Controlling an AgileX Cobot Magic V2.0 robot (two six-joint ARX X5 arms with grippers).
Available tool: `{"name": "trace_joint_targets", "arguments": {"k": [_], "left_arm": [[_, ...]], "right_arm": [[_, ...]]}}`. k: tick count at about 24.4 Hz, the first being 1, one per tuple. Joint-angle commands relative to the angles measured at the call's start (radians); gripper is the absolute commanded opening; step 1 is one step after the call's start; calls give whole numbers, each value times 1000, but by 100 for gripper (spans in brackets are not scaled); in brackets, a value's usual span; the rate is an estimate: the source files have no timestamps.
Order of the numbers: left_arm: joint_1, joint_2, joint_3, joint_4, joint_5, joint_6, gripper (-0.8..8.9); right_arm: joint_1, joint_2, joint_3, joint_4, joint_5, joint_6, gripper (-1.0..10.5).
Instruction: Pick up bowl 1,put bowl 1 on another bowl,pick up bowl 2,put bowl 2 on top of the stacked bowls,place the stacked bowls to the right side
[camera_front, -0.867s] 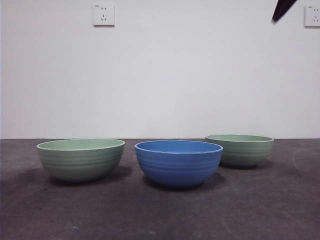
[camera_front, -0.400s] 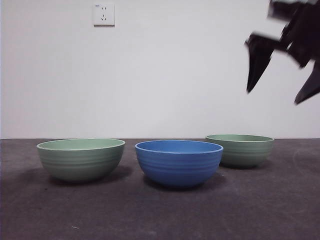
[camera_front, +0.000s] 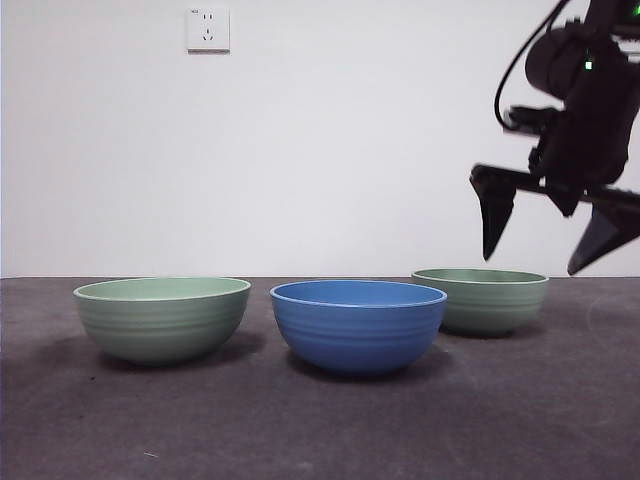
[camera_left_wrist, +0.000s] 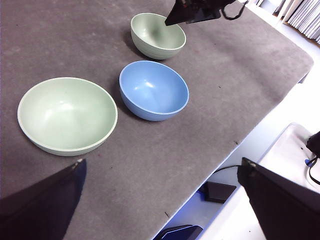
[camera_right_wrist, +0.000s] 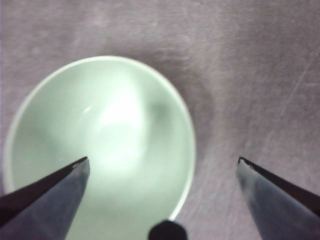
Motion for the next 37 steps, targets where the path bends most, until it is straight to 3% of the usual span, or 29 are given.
{"name": "trace_joint_targets", "arguments": {"k": [1, 4, 8, 12, 17, 20, 24, 28, 33, 37], "left_arm": [[-4, 0, 3, 5, 1, -3, 625], [-4, 0, 3, 5, 0, -3, 625], [-4, 0, 3, 5, -2, -3, 625], [-4, 0, 3, 5, -3, -3, 625], [-4, 0, 3, 5, -3, -2, 625], [-4, 0, 3, 5, -3, -2, 625], [-4, 0, 3, 5, -3, -2, 625], [-4, 0, 3, 5, -3, -2, 625], [-4, 0, 3, 6, -3, -2, 625], [-4, 0, 3, 6, -3, -2, 625]], "right_arm": [[-16, 38, 0, 8, 3, 9, 463], [-29, 63, 0, 14, 2, 10, 375], [-39, 69, 0, 26, 2, 9, 362], [-40, 69, 0, 32, -5, 9, 134], [-40, 69, 0, 32, -5, 9, 120], [-40, 69, 0, 31, -6, 9, 1], [-40, 69, 0, 32, -56, 10, -9], [-39, 55, 0, 28, -55, 9, -10], [-8, -95, 0, -26, -58, -23, -11], [77, -219, 0, -136, -111, -46, -11]]}}
